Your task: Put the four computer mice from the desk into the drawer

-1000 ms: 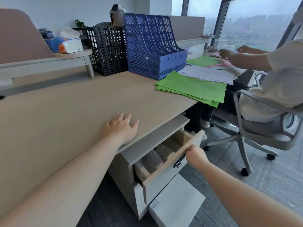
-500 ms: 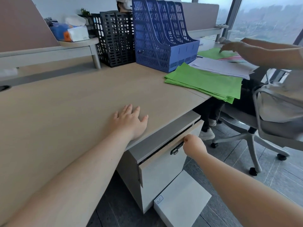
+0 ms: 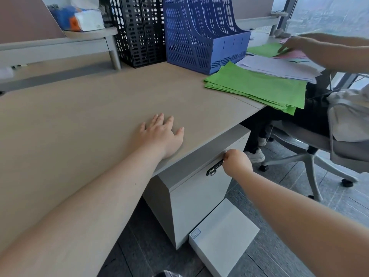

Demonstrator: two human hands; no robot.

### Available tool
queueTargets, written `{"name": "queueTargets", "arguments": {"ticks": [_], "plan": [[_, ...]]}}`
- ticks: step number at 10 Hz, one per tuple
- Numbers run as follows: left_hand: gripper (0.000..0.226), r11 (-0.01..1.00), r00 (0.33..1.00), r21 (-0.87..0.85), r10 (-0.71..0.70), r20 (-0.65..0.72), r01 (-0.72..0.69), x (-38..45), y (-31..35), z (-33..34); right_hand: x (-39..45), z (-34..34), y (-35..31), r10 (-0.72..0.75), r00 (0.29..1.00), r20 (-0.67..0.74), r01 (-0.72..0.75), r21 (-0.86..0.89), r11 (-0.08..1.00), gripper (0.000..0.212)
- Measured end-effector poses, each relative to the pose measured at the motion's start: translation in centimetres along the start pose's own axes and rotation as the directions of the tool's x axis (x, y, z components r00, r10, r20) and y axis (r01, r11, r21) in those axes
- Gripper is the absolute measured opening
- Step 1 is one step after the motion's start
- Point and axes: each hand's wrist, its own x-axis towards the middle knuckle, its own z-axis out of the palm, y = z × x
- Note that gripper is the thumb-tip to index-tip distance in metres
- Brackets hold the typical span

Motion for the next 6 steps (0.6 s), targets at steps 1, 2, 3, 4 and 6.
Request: {"name": "queueTargets", "arguments": {"ticks": [1,2,3,4,6], "plan": [[0.063,1.0,1.0,0.014,-0.003,0.004,0.003,0.0,0.0,0.0,0.1,0.1,-0.1,-0.011,1.0,-0.01,0.011,-0.014,1.0,0.031],[0.063,1.0,1.0,0.017,-0.005,0.001,0.005,0.0,0.0,0.0,0.1,0.2,0.0,-0.043,0.999,-0.015,0.042,-0.045,0.998,0.025],[0.063,1.0,1.0,0.016,-0.008,-0.001,0.008,0.0,0.0,0.0,0.3,0.3,0.6,-0.082,0.997,-0.004,0.081,-0.033,0.996,0.014],[0.063,1.0,1.0,0.019,-0.002,0.007,0.002,-0.1,0.1,-0.1,0.7,-0.4,0.9,-0.131,0.99,0.051,0.134,-0.064,0.989,0.014],[0.063,1.0,1.0,0.009,0.011,-0.01,-0.011,-0.4,0.1,-0.2,1.1,-0.8,0.1,-0.096,0.972,0.215,0.141,-0.204,0.969,0.018]]}}
